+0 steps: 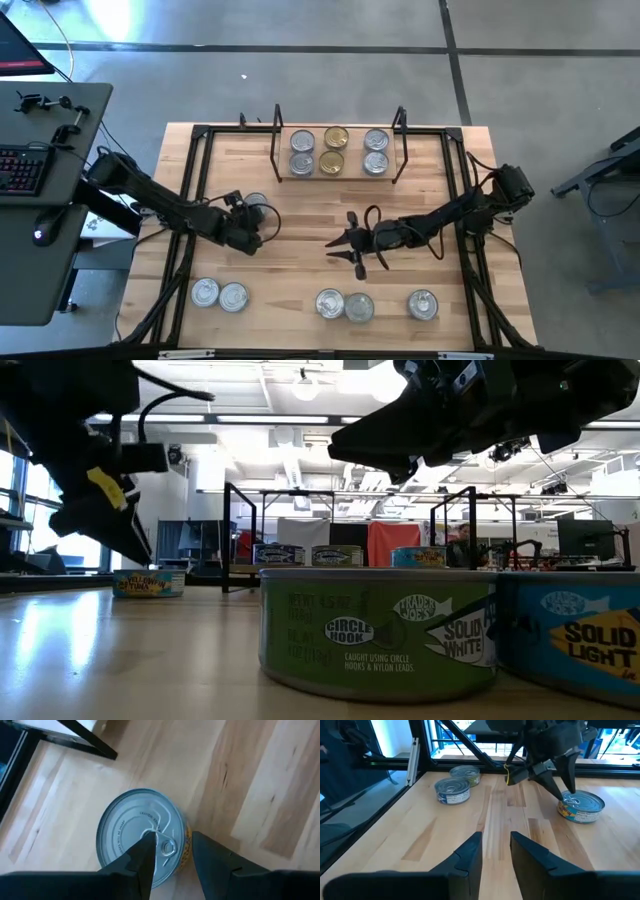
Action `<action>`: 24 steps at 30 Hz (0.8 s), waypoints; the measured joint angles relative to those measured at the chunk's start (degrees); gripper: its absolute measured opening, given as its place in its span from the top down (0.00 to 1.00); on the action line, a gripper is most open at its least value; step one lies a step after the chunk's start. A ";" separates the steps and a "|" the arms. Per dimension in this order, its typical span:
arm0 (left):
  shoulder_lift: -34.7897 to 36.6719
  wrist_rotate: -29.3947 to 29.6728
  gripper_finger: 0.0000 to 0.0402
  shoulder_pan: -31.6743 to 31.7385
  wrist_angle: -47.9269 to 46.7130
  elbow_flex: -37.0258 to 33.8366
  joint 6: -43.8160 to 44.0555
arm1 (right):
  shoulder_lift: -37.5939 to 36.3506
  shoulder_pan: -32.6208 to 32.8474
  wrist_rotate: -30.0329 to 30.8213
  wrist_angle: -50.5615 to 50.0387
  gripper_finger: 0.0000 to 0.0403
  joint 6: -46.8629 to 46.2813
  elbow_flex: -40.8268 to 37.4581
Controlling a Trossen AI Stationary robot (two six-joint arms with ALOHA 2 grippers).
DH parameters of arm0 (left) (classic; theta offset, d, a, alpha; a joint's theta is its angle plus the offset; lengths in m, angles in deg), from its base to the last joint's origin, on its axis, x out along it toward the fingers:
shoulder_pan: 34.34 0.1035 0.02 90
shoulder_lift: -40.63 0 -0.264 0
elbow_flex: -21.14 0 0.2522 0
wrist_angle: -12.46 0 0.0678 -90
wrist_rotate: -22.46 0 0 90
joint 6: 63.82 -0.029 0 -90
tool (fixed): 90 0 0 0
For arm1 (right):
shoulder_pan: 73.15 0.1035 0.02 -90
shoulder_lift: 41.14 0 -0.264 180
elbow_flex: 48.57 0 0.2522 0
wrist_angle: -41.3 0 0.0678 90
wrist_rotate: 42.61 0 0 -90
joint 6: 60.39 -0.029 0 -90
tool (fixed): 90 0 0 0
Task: Stack canned seafood by type on shelf
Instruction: Stack the top yellow-blue tuna can on top of the top yellow-blue tuna can on the shelf
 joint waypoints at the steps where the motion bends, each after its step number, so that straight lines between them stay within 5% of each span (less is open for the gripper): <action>1: -0.01 0.04 0.72 0.03 0.76 -0.72 -1.14 | 0.00 0.00 0.00 0.00 0.77 0.00 0.00; 15: 0.11 -1.20 0.98 0.06 13.46 -6.53 -7.68 | 0.02 0.04 -0.52 0.44 0.77 -0.46 0.04; 24: -0.09 -8.27 1.00 0.01 31.18 -6.77 -16.00 | 0.04 -2.17 7.33 -0.76 0.72 1.35 0.09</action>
